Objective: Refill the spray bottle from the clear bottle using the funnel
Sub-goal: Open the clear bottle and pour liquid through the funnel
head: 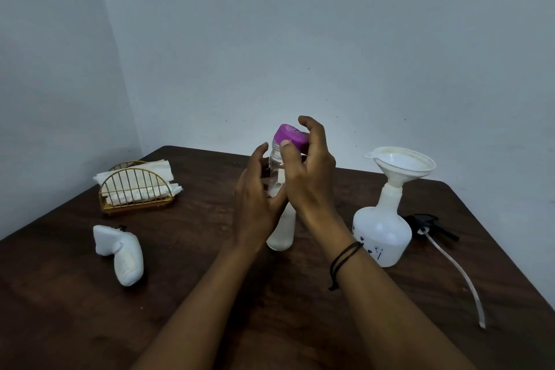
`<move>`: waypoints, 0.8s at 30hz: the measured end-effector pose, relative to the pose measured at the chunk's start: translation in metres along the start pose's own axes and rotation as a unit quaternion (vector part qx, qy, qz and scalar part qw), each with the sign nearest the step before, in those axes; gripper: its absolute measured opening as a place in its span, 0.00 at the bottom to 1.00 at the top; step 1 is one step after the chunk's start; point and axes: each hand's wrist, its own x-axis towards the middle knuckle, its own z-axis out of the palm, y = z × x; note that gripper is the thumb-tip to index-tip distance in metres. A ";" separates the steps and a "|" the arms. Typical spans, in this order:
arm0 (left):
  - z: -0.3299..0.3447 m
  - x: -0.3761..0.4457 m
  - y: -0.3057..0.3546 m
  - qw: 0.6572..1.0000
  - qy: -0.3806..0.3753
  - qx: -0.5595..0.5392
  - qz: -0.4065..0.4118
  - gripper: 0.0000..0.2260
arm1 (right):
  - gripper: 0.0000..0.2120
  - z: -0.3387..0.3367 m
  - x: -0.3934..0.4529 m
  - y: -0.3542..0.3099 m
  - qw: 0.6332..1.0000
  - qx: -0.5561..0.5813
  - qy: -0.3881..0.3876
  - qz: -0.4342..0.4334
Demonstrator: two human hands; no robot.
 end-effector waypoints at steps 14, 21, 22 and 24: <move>0.000 0.002 0.003 1.000 0.015 0.008 -0.007 0.30 | 0.21 -0.007 0.021 0.018 0.965 0.140 0.068 0.209; -0.002 0.002 0.007 1.000 0.011 -0.009 -0.009 0.24 | 0.08 -0.007 0.023 0.044 0.947 0.158 0.017 0.280; -0.002 0.002 0.007 1.000 0.013 -0.009 -0.007 0.24 | 0.07 -0.006 0.023 0.050 0.946 0.140 0.008 0.291; -0.003 0.001 0.007 1.000 0.016 -0.010 -0.003 0.23 | 0.07 -0.007 0.022 0.060 0.946 0.092 -0.013 0.309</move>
